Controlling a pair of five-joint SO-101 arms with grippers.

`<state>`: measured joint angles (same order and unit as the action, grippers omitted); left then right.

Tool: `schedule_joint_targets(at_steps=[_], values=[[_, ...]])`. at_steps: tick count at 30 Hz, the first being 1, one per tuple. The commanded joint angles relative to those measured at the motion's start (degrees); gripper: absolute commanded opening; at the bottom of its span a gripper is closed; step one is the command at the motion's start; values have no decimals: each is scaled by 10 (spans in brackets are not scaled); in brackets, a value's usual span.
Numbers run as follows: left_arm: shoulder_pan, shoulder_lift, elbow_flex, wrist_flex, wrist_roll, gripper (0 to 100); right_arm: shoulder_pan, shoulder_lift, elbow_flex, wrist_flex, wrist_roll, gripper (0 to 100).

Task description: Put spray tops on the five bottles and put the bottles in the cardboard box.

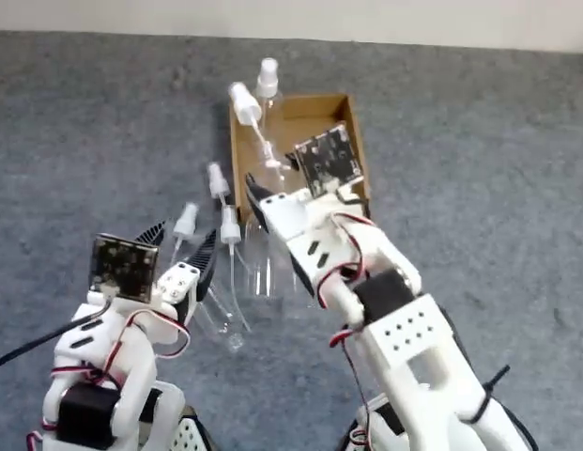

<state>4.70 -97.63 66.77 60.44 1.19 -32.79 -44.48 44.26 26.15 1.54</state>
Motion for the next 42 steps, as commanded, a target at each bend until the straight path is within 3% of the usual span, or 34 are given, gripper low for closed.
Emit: schedule_joint_targets(at_steps=[1, 6, 14, 23, 31, 34, 39, 42], values=[[0, 3, -1, -11, 83, 228, -29, 6, -44, -17, -9, 4], [39, 3, 2, -8, 117, 347, -80, 11, -44, -18, -7, 4], [42, 3, 18, -9, 122, 348, -106, 6, -49, -18, -7, 4], [45, 3, 83, -18, 65, 348, -104, 5, -102, -11, -7, 4], [36, 3, 110, -53, 54, 347, -96, -13, -133, 95, -5, 4], [-23, 2, 81, -47, 4, 346, -60, -68, -129, 110, 0, 4], [-192, 13, 1, -22, -73, 247, 67, -101, -129, 285, 130, 4], [-207, 62, -12, -40, -148, 250, 163, -66, -130, 339, 169, 4]])
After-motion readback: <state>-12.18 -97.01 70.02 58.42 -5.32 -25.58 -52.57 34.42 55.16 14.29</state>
